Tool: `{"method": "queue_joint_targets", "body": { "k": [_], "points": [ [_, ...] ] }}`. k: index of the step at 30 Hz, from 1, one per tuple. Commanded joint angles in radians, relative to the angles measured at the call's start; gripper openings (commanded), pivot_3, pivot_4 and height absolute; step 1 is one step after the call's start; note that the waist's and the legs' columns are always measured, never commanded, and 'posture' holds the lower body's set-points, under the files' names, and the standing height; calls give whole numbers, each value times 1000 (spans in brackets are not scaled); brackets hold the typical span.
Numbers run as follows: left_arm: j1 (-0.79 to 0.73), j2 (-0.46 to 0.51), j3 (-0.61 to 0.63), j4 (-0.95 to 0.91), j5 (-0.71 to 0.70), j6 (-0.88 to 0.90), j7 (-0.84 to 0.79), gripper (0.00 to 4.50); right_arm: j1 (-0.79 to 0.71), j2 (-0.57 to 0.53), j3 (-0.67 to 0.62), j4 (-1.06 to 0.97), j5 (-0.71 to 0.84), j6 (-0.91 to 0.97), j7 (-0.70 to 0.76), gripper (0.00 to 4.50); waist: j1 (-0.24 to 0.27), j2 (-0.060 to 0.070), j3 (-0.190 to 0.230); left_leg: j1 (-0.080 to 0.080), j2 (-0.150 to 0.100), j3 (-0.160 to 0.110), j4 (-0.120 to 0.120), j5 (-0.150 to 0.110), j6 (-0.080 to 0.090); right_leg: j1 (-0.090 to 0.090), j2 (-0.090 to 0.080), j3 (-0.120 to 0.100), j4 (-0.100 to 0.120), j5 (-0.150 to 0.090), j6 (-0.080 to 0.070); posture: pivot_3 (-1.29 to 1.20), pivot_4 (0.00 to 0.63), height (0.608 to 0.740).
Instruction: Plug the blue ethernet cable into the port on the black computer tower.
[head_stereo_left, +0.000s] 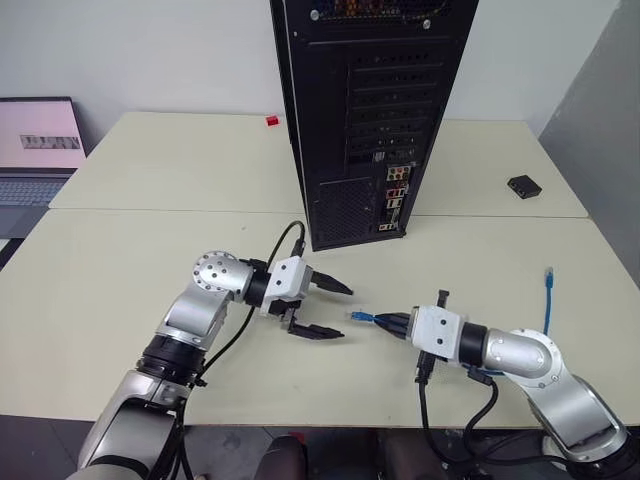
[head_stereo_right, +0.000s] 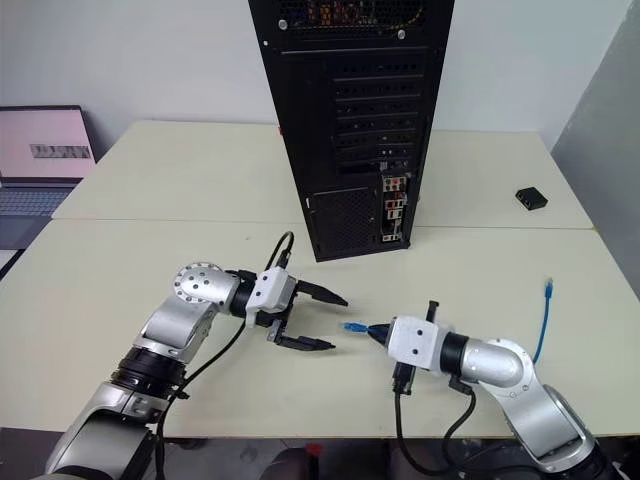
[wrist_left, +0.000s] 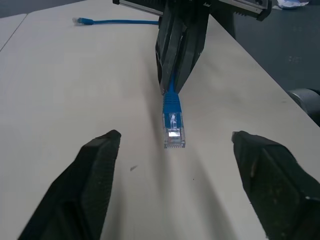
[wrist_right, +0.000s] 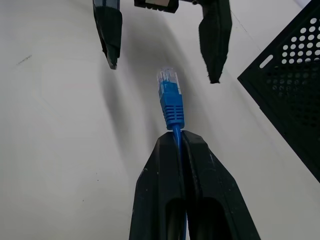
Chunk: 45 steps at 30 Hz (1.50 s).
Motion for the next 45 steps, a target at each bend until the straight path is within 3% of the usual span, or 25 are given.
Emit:
{"method": "queue_joint_targets", "body": {
  "k": [1, 13, 23, 24, 26, 33, 35, 38, 45],
  "points": [
    [-7, -10, -4, 0, 0, -9, 6, 2742, -12, 4, -19, -47, 9, 1, 0, 0, 0, 0, 0, 0, 0, 0, 0, 0, 0, 0, 0, 0, 0, 0, 0, 0, 150, 740],
    [-5, -31, -9, 22, 14, -11, 25, 304, -26, -1, -23, -54, 13, 15, 4, 0, 0, 0, 0, 0, 0, 0, 0, 0, 0, 0, 0, 0, 0, 0, 0, 0, 150, 740],
    [4, -31, -11, 21, 22, -16, 34, 254, -27, -10, -6, -66, 10, 37, 17, 0, 0, 0, 0, 0, 0, 0, 0, 0, 0, 0, 0, 0, 0, 0, 0, 0, 150, 740],
    [4, -31, -11, 21, 23, -17, 34, 254, -24, -12, -7, -68, 12, 41, 20, 479, 0, 0, 0, 0, 0, 0, 0, 0, 0, 0, 0, 0, 0, 0, 0, 0, 150, 740],
    [3, -31, -10, 23, 24, -19, 35, 254, -21, -17, -7, -72, 14, 46, 27, 704, 0, 0, 0, 0, 0, 0, 0, 0, 0, 0, 0, 0, 0, 0, 0, 0, 150, 740],
    [-8, -46, -4, 47, 34, -91, 38, 254, 37, -49, -78, -150, 119, 162, 62, 2368, 1, 0, 0, 0, 0, 0, 0, 0, 0, 0, 0, 0, 0, 0, 0, 0, 150, 740],
    [-20, -64, 3, 74, 43, -171, 50, 254, 62, -13, -168, -188, 227, 266, 28, 2437, 2, 0, 0, 0, 0, 0, 0, 0, 0, 0, 0, 0, 0, 0, 0, 0, 150, 740],
    [-60, -103, 8, 190, 93, -447, 80, 253, 122, 31, -330, -235, 392, 418, -17, 2437, 5, 0, 0, 0, 0, -1, 1, 0, 0, 0, 0, 0, 0, 0, 0, 0, 150, 740],
    [-132, -156, 5, 472, 107, -1054, 115, 253, 121, 41, -449, -266, 549, 532, -73, 2437, 0, 0, 0, 0, 0, 0, 1, 0, 0, 1, 0, 0, 0, 0, 0, 0, 150, 740]
  ]
}}
